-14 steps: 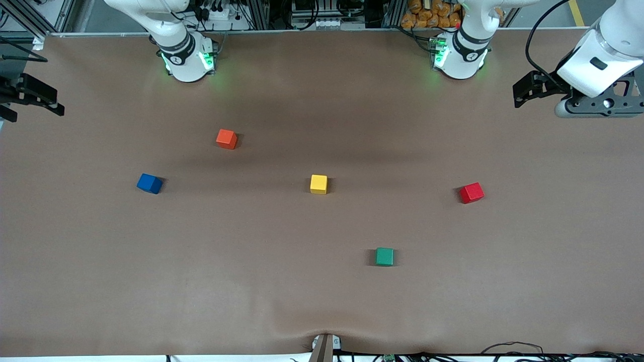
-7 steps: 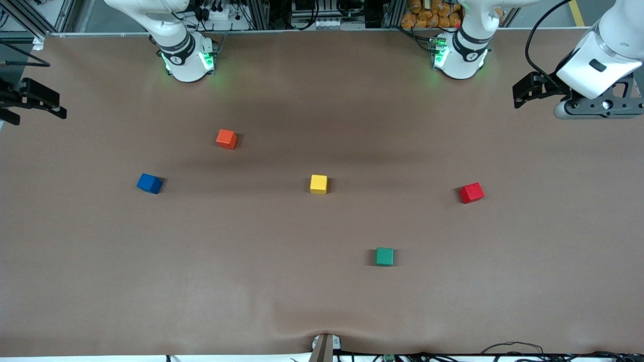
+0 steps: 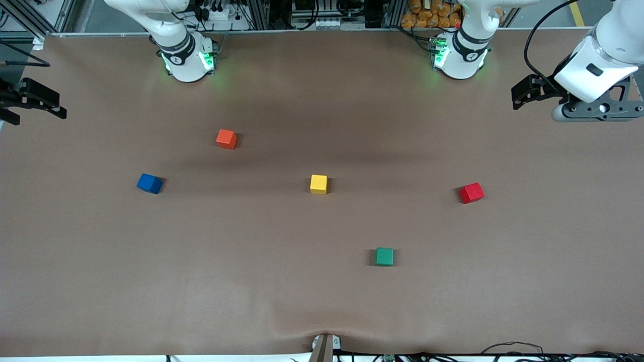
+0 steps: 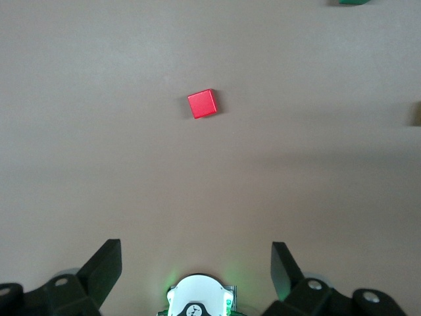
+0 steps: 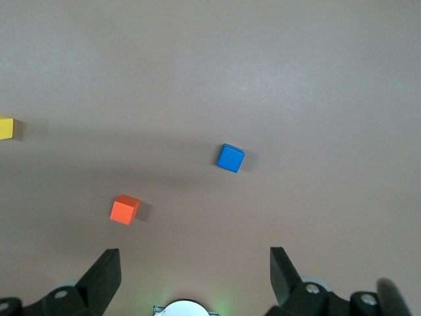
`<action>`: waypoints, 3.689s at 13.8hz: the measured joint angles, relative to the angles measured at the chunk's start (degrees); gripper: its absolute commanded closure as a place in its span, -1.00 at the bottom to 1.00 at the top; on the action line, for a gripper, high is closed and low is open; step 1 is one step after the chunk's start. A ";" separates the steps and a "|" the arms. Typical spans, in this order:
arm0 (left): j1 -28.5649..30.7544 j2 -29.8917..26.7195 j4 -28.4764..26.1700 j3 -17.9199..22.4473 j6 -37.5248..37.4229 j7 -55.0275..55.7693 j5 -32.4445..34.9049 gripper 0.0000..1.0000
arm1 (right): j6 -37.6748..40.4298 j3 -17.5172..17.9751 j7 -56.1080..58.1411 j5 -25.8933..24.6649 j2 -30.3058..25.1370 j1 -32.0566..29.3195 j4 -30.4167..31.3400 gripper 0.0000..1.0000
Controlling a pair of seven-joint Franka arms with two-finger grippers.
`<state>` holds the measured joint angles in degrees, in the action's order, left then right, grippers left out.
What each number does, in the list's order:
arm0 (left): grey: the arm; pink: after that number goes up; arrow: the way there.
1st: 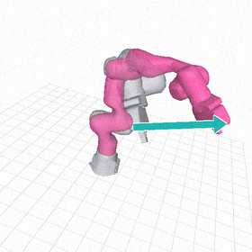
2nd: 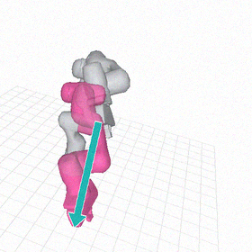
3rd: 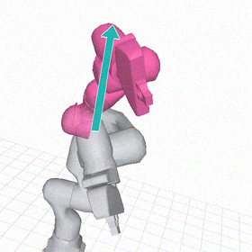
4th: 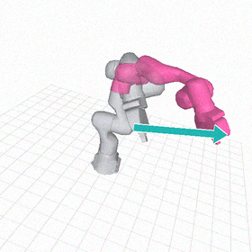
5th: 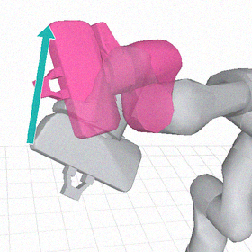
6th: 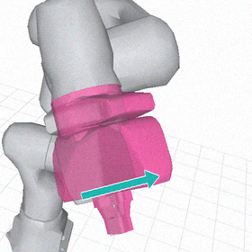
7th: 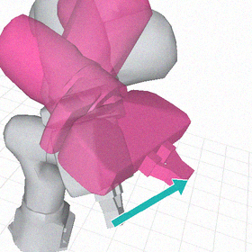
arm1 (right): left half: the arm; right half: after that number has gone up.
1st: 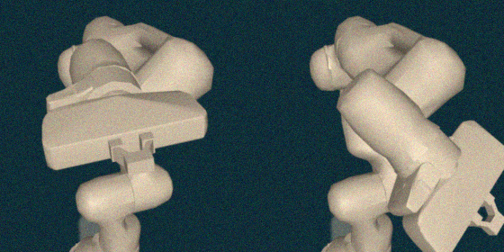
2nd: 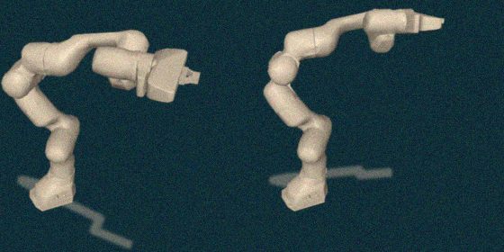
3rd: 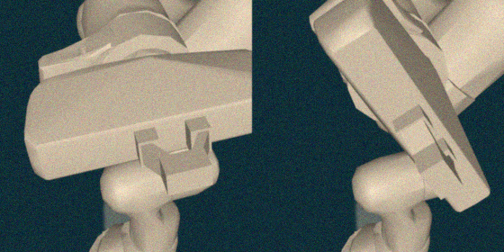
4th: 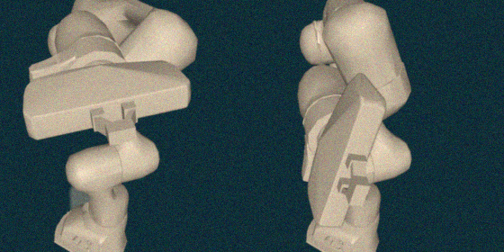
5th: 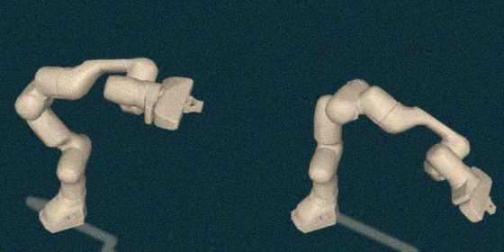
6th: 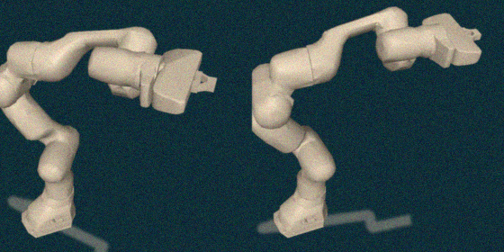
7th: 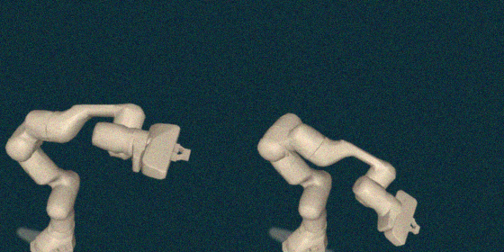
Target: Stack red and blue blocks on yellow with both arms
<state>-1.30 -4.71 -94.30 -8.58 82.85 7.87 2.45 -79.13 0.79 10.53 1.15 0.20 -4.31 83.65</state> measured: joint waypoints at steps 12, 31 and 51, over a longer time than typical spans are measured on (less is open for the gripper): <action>0.46 0.69 -2.72 0.11 0.02 0.08 0.00 -1.00 | 0.01 -0.07 -0.06 0.00 0.05 -0.03 0.00 -1.00; 8.05 5.75 -4.17 0.57 1.38 0.10 0.00 -1.00 | 0.03 -0.28 -0.16 0.00 0.13 -0.62 0.00 -1.00; 8.19 9.74 -4.70 -0.11 5.83 0.03 0.00 -1.00 | 0.19 -0.24 -0.16 0.07 0.26 -0.61 0.00 -1.00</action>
<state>6.90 5.03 -99.00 -8.69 88.68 7.90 2.45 -78.93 0.55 10.37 1.22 0.46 -4.92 83.65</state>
